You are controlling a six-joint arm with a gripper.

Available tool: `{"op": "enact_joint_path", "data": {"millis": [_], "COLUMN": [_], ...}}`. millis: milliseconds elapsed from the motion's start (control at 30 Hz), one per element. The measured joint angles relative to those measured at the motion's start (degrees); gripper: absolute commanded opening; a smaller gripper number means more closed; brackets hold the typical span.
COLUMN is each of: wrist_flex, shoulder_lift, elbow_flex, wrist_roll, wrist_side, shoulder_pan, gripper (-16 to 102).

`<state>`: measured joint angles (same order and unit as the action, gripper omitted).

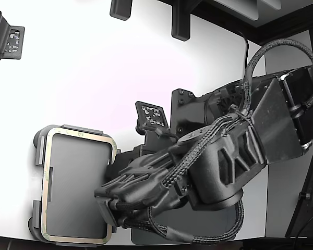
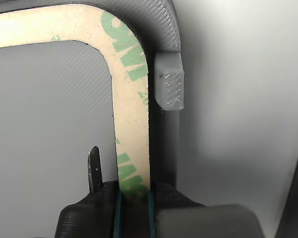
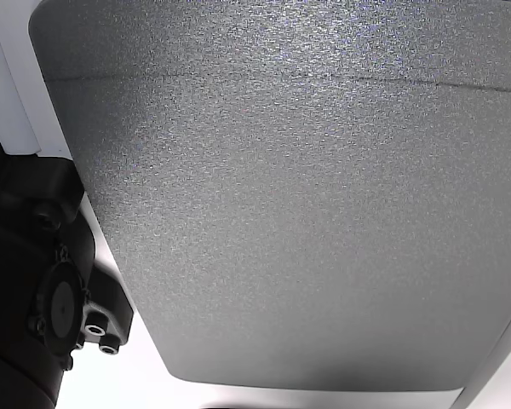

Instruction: Grab top frame and put it into gray box.

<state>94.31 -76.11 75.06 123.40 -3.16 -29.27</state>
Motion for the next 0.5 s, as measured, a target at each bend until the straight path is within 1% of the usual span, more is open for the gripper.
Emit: {"op": "enact_joint_path", "data": {"millis": [500], "wrist_flex": [0.0], "shoulder_lift": [0.6], "elbow_flex": [0.0], "wrist_roll": [-0.8], "wrist_side": [-0.1], "shoulder_pan": [0.0], "gripper": [-12]}}
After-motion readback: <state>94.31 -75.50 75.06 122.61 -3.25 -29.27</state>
